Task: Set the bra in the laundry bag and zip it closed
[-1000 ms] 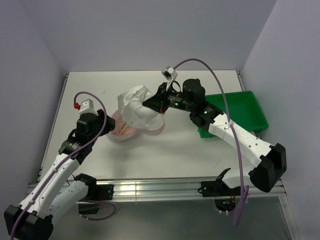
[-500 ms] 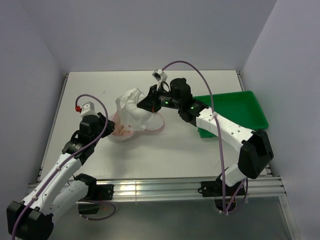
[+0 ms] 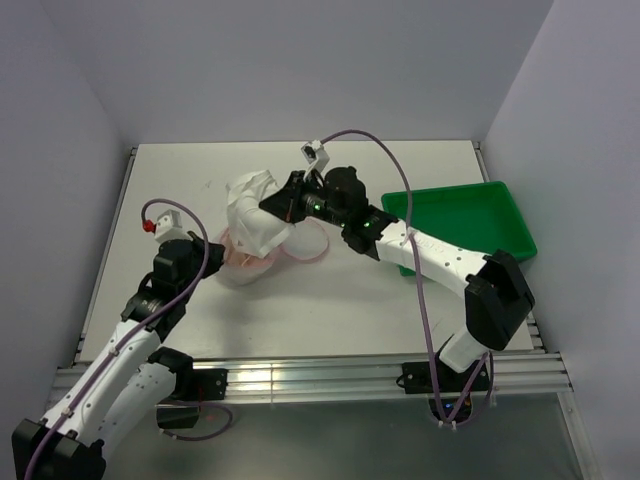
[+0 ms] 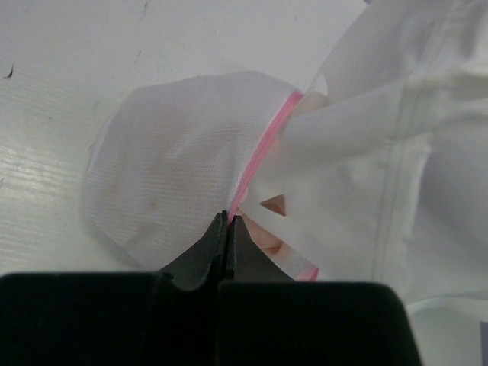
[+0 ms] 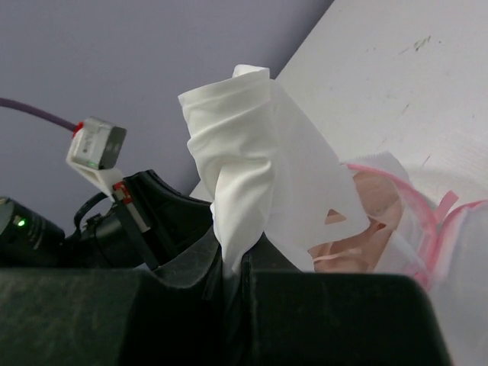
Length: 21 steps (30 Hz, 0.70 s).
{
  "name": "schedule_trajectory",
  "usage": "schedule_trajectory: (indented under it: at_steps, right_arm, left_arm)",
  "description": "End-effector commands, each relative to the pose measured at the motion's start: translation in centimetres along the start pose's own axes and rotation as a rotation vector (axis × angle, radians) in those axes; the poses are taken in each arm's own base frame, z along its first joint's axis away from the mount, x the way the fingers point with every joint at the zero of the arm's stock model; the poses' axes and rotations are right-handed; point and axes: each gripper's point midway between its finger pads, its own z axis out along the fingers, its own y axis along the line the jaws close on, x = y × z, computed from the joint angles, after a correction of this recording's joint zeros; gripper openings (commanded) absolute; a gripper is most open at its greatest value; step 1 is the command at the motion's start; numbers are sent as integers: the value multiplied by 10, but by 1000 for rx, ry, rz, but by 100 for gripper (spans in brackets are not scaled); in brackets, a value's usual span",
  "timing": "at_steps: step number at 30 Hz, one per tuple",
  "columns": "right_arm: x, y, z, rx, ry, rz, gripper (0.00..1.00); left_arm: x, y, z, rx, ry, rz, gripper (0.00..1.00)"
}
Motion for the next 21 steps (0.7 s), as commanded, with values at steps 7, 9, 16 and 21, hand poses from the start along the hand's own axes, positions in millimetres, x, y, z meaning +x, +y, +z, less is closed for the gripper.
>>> schedule_trajectory:
  at_steps: [7, 9, 16, 21]
  right_arm:
    - [49, -11, 14, 105, -54, 83, 0]
    - [65, -16, 17, 106, -17, 89, 0]
    - [115, -16, 29, 49, 223, 4, 0]
    - [135, -18, 43, 56, 342, -50, 0]
  left_arm:
    - [-38, -36, -16, 213, -191, -170, 0]
    - [-37, -40, -14, 224, -182, -173, 0]
    - [-35, -43, -12, 242, -177, -160, 0]
    - [-31, -53, -11, 292, -149, -142, 0]
